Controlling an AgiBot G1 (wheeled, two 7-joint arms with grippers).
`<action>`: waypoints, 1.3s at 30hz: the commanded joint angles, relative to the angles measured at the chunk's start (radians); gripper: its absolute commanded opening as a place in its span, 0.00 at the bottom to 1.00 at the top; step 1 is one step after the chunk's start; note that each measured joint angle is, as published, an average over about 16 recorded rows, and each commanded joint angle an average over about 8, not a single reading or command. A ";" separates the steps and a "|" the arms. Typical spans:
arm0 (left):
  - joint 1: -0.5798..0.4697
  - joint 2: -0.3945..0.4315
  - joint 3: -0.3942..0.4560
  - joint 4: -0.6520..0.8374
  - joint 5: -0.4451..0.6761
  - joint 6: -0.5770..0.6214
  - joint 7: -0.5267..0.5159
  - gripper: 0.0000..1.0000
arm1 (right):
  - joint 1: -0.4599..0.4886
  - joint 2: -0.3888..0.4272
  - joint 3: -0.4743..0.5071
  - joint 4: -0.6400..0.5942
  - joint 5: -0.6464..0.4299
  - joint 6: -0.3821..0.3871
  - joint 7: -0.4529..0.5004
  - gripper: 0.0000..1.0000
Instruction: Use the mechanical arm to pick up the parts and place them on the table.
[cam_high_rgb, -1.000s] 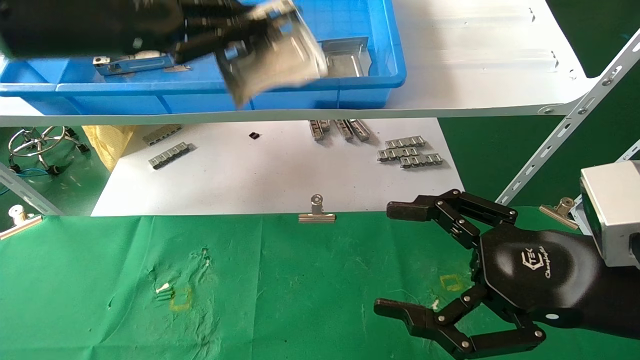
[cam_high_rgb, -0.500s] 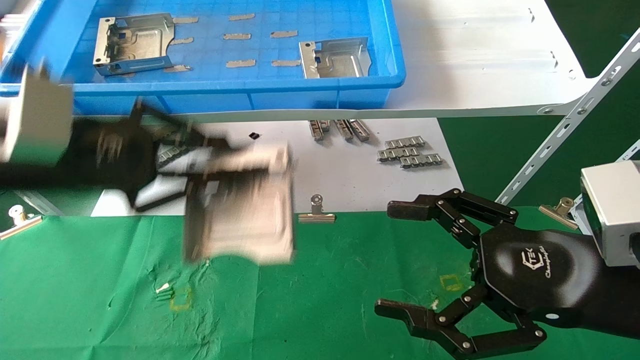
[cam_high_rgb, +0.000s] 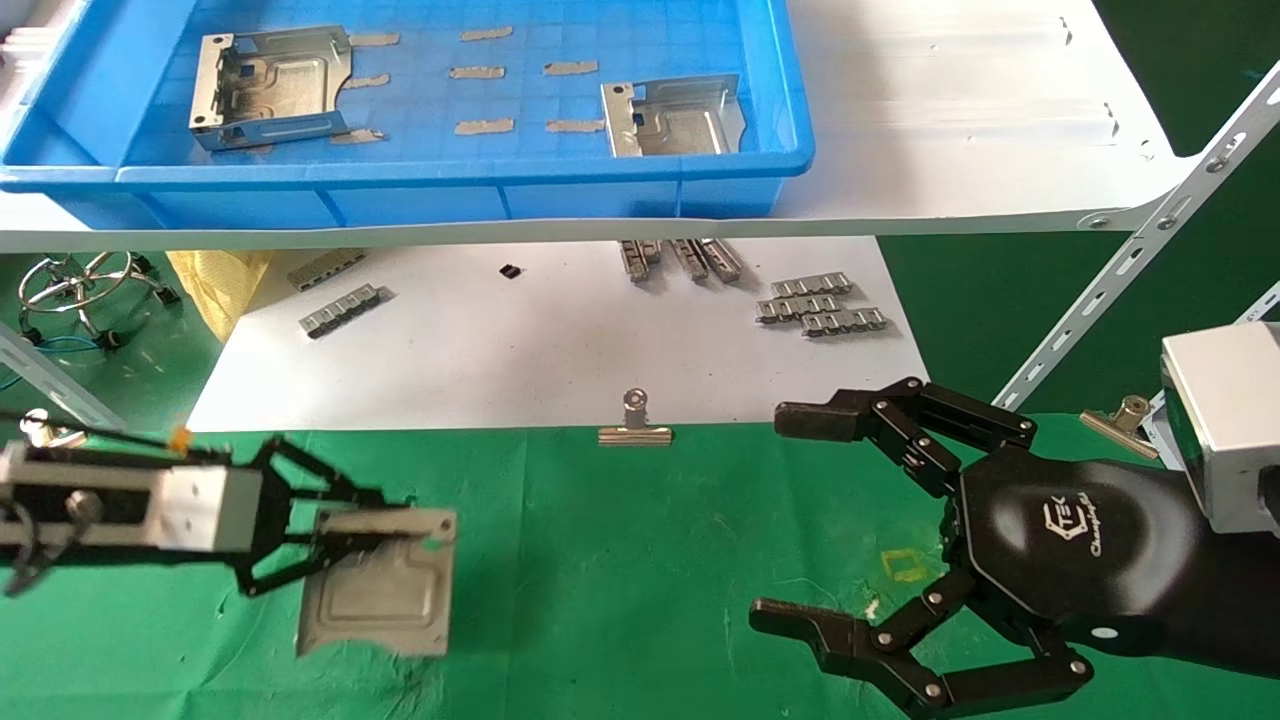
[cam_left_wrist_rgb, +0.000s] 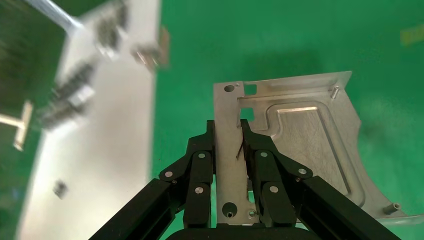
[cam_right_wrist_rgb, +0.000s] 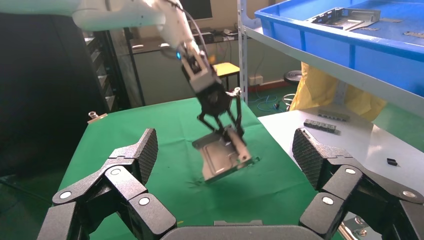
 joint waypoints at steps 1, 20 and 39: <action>0.003 0.016 0.015 0.067 0.029 -0.010 0.053 0.00 | 0.000 0.000 0.000 0.000 0.000 0.000 0.000 1.00; -0.022 0.103 0.033 0.319 0.062 0.007 0.187 1.00 | 0.000 0.000 0.000 0.000 0.000 0.000 0.000 1.00; 0.149 0.091 -0.143 0.423 -0.200 0.056 -0.190 1.00 | 0.000 0.000 0.000 0.000 0.000 0.000 0.000 1.00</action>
